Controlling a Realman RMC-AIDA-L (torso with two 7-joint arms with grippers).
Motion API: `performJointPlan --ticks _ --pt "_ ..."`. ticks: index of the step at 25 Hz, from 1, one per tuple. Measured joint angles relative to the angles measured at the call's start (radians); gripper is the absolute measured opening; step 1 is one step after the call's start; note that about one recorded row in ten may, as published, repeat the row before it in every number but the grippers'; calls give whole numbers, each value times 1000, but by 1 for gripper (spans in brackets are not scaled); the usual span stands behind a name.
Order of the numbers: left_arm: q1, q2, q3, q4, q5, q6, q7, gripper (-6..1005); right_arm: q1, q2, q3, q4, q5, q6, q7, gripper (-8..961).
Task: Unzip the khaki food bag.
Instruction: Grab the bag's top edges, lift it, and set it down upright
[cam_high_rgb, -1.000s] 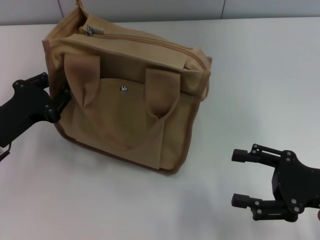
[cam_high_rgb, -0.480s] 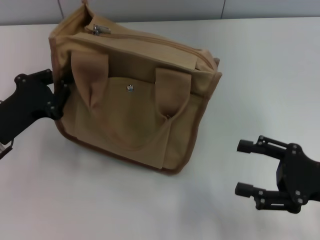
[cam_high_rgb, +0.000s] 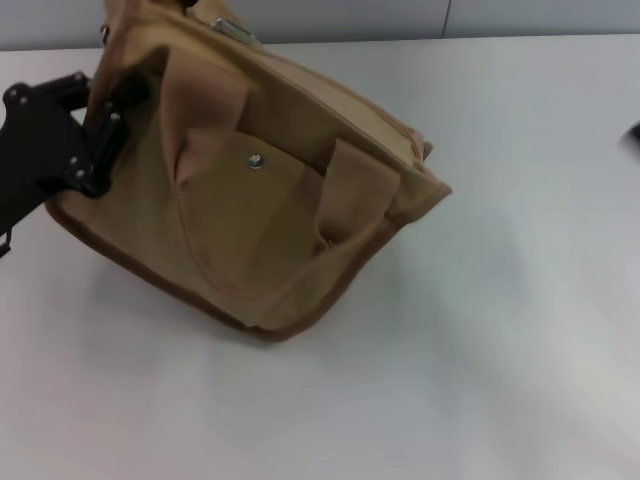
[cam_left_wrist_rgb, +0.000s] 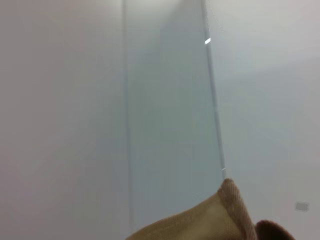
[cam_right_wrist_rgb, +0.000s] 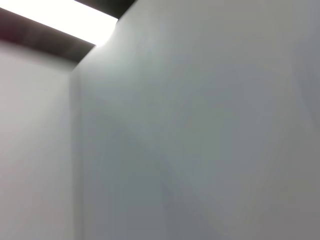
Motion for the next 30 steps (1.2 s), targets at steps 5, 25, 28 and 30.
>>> performJointPlan --ticks 5,25,28,30 --pt "-41 2 19 20 0 41 -8 85 74 0 -18 34 119 41 0 727" --pt "-62 -1 93 25 2 68 9 92 372 5 -417 54 99 289 48 698" --pt "-63 -1 100 25 1 71 16 93 389 6 -473 54 105 332 50 694" --pt "-63 -1 104 26 1 75 21 94 398 6 -506 53 104 350 53 691"
